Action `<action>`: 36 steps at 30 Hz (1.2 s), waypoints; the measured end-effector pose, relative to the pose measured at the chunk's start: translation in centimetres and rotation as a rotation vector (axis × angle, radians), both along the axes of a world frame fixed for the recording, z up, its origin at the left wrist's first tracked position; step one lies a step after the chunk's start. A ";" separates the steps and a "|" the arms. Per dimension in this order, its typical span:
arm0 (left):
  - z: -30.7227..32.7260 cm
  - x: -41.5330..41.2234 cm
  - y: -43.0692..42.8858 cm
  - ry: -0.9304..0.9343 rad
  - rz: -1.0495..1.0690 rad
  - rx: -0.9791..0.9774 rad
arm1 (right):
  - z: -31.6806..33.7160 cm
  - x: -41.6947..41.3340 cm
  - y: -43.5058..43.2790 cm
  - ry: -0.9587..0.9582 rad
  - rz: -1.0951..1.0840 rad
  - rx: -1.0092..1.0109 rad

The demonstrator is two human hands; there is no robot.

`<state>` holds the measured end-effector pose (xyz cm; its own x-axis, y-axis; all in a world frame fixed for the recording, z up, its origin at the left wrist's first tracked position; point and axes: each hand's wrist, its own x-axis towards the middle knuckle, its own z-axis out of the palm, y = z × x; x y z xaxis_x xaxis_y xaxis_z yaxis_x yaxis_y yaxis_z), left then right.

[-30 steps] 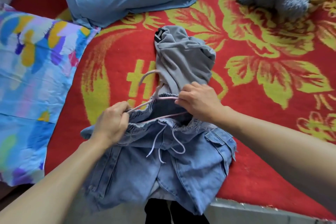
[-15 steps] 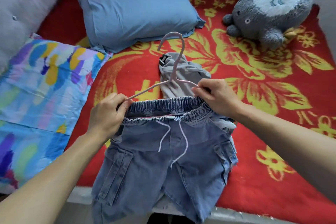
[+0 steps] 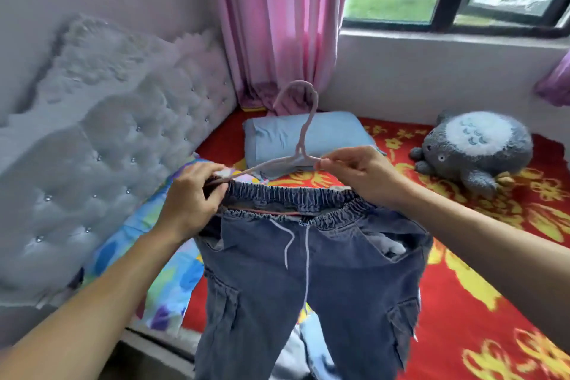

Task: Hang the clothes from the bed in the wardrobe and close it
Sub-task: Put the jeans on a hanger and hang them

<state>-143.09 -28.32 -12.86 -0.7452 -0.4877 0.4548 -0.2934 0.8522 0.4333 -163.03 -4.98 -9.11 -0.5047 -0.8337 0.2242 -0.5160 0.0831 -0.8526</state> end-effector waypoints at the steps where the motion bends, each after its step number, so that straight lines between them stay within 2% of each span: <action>1: 0.8 2.1 0.6 -0.017 0.070 -0.005 | 1.2 1.0 0.4 0.021 0.029 -0.002; 7: 5.4 13.3 7.8 0.020 0.377 -0.016 | 5.5 7.5 3.0 0.159 0.205 0.009; 11: 8.9 21.0 12.7 0.090 0.542 -0.010 | 8.6 14.3 3.4 0.191 0.431 0.021; 19: 16.0 40.8 21.2 0.158 0.794 0.168 | 15.3 30.4 3.0 0.041 0.754 -0.013; 27: 17.1 66.0 30.5 0.218 1.240 0.230 | 19.3 51.6 4.2 -0.035 1.092 0.113; 31: 16.8 78.2 36.2 0.194 1.369 0.237 | 19.7 62.3 4.8 -0.023 1.154 0.164; 36: 18.6 88.4 41.1 0.068 1.471 0.228 | 20.4 74.2 4.3 -0.093 1.159 0.228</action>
<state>-54.68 12.74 5.75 0.4845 -0.8287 0.2801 -0.7830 -0.2681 0.5613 -88.78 -0.67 11.33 0.5718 -0.8203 0.0135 -0.3200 -0.2382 -0.9170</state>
